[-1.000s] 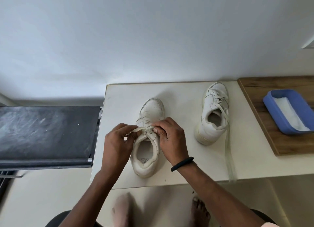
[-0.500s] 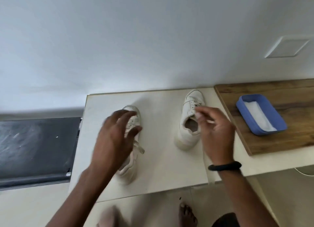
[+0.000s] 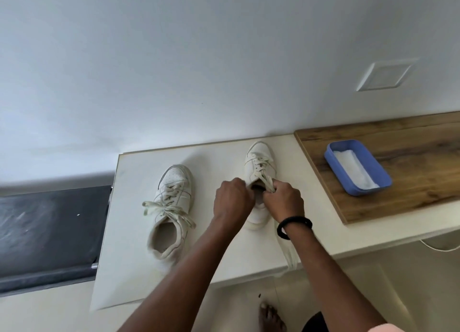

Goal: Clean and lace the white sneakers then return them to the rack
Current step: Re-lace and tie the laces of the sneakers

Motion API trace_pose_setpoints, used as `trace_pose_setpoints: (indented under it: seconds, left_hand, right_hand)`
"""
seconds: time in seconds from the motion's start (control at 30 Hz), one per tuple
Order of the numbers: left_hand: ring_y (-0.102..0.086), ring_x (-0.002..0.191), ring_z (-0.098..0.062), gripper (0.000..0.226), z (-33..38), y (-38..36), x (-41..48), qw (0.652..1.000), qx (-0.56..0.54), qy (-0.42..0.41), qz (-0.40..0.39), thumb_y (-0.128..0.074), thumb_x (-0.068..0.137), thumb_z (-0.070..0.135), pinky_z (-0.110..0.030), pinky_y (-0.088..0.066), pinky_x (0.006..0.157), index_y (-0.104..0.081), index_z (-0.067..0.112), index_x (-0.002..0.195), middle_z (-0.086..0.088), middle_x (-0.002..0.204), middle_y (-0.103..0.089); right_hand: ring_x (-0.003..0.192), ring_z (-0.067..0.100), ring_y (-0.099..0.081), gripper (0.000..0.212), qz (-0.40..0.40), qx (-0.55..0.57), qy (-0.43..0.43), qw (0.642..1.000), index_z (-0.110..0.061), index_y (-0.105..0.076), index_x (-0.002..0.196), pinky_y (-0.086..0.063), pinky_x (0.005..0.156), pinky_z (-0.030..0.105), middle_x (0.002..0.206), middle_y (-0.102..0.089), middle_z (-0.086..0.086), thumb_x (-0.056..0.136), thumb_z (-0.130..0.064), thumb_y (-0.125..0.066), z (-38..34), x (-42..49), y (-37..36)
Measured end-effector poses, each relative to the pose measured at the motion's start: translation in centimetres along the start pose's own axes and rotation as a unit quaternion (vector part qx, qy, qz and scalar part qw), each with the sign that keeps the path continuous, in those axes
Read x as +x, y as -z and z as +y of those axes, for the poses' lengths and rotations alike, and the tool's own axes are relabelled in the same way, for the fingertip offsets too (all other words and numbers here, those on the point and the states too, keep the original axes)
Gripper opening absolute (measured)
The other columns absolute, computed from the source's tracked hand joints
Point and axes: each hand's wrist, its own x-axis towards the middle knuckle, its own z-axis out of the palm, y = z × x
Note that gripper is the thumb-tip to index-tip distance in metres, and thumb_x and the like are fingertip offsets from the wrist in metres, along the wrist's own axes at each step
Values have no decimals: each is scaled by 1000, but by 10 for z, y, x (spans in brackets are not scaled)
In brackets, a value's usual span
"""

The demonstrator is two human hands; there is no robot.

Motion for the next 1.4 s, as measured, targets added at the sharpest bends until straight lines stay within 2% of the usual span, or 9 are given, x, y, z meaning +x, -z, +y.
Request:
trace_pose_setpoints:
  seconds: [0.2,0.4,0.57,0.73,0.87,1.0,1.17,1.27,1.4]
  left_hand:
    - [-61,71,-33,30,-36,10,-66,998,58,-28,8,-47,94,38,-32,-31,58,-59,13,82,-7,67,-56]
    - [-64,104,-29,52,-45,19,-88,991,95,-90,33,-53,99,34,-37,-51,79,-40,21,148,-8,125,-60]
    - [-61,114,-24,27,-50,16,-62,957,112,-251,86,-69,89,23,-37,-56,82,-67,27,116,2,128,-62]
    - [-70,80,-22,10,-44,24,-57,964,-6,-241,111,-71,86,18,-35,-56,64,-75,19,95,4,97,-73]
    - [-71,77,-4,5,-42,37,-58,975,-200,-39,90,-72,89,23,-28,-56,71,-77,21,86,10,79,-76]
    - [-74,76,-10,14,-43,55,-63,908,-403,111,33,-63,96,17,-24,-57,59,-75,13,89,1,84,-78]
    - [-72,73,-14,18,-55,75,-61,733,-642,225,20,-52,100,8,-26,-59,63,-66,6,89,-8,84,-74]
    - [-74,67,-13,17,-67,88,-56,641,-722,260,36,-50,100,8,-22,-60,60,-62,7,89,-6,81,-67]
    - [-73,70,-10,12,-86,109,-54,622,-743,229,96,-53,99,11,-21,-60,63,-64,12,94,-2,82,-66]
  right_hand:
    - [114,38,-62,45,-34,-36,62,997,-25,-56,140,-50,91,36,120,-71,15,95,-28,-52,5,-57,-17]
    - [100,29,-69,28,-12,-2,93,996,-26,-68,119,-57,84,37,107,-76,2,94,-35,-61,9,-80,-21]
    - [85,25,-70,17,40,-66,109,991,-22,-72,90,-58,71,36,88,-75,-2,90,-39,-67,9,-70,2]
    - [68,17,-69,7,-103,116,110,982,-16,-70,83,-57,73,36,71,-74,-1,88,-20,-72,5,-50,37]
    - [59,20,-57,8,-197,397,76,893,0,-67,95,-52,62,30,66,-65,10,90,4,-63,-6,-39,63]
    - [61,13,-63,11,-158,641,-21,751,-14,-66,95,-54,66,28,77,-69,3,85,-10,-64,-13,-17,78]
    - [95,14,-66,15,190,225,-13,956,-19,-67,105,-47,79,28,108,-71,-3,91,-15,-65,16,-6,59]
    - [85,14,-65,8,153,156,54,974,-18,-71,97,-48,75,26,95,-71,-5,91,-16,-68,22,-26,37]
    - [81,15,-68,18,-10,33,66,997,-23,-70,83,-50,71,27,81,-71,-9,90,-39,-69,19,-42,15]
